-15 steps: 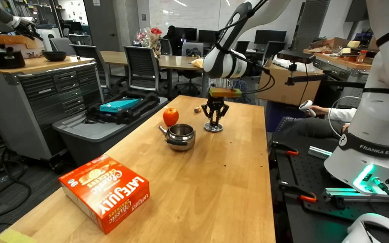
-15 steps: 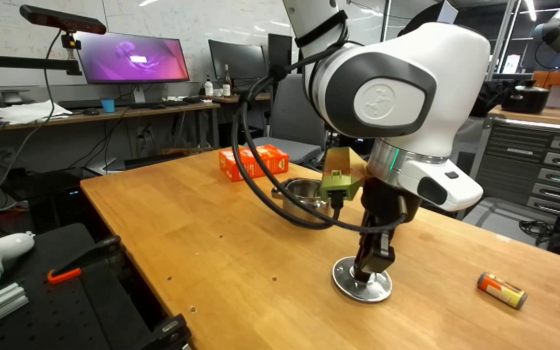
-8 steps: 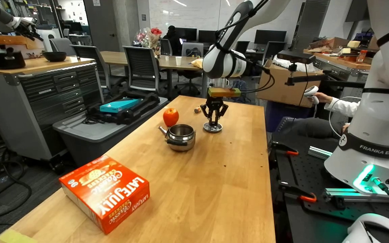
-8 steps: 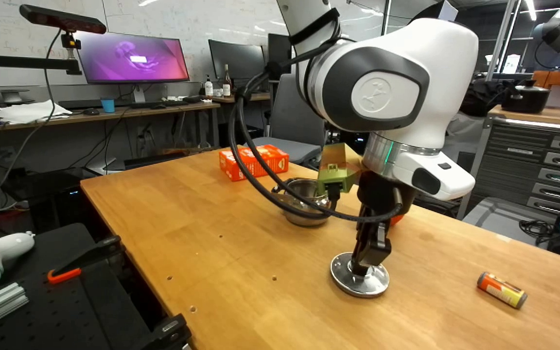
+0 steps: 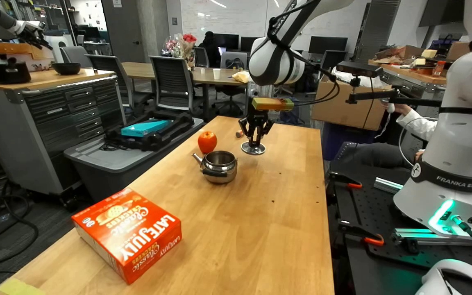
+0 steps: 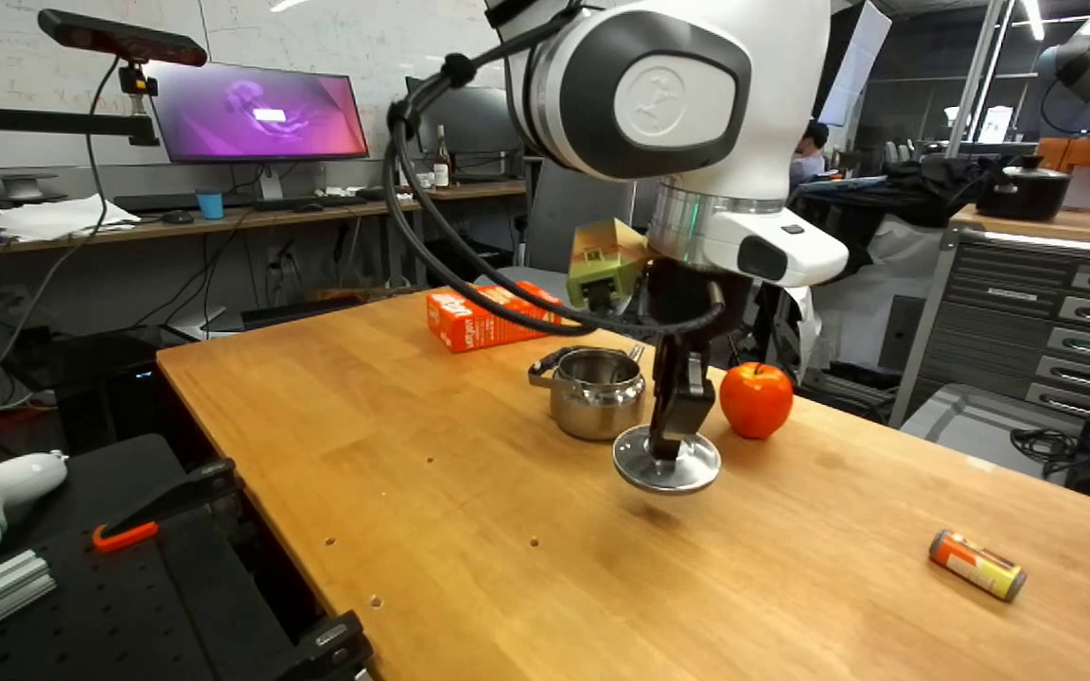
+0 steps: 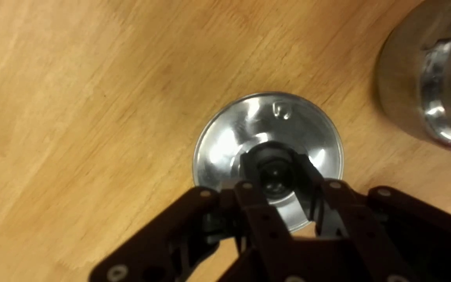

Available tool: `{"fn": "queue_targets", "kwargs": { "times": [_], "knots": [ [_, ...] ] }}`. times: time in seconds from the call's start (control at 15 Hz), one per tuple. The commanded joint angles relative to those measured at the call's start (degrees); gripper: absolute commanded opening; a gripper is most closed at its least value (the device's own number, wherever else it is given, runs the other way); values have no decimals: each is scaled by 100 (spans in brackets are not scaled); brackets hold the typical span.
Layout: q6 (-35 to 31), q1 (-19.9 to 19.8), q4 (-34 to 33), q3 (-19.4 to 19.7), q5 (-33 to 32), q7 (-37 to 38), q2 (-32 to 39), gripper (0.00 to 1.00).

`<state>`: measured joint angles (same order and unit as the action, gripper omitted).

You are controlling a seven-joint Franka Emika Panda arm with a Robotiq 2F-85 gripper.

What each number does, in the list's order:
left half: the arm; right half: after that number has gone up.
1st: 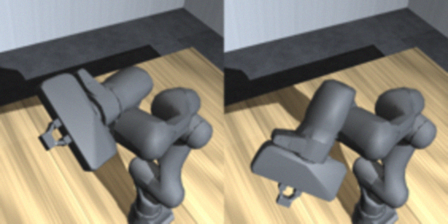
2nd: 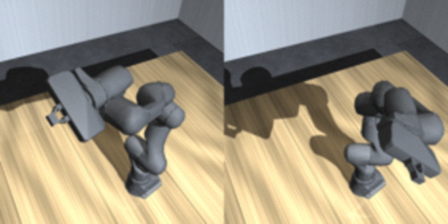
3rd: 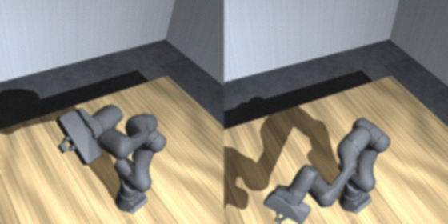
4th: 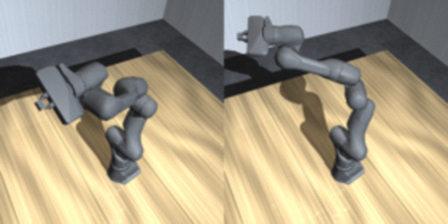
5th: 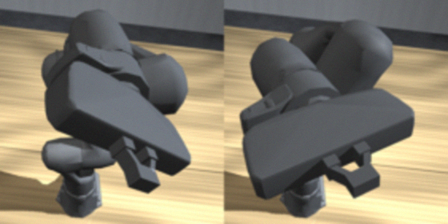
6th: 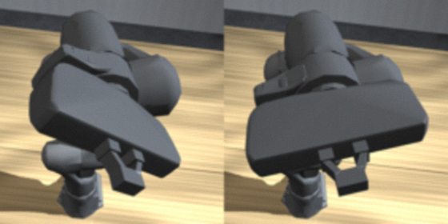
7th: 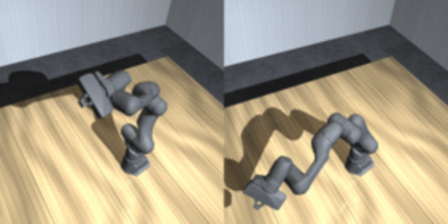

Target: Put the lid on the teapot

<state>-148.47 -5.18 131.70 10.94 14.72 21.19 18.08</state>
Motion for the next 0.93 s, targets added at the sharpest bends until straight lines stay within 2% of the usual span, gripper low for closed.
{"fn": "queue_targets", "kwargs": {
  "times": [0.0, 0.4, 0.87],
  "knots": [
    [-153, 44, 595, 31, -279, -37, -902, 7],
    [-56, 68, 804, -247, -217, -64, -1707, 7],
    [-62, 208, 454, -721, -103, -84, -1619, 7]
  ]
}}
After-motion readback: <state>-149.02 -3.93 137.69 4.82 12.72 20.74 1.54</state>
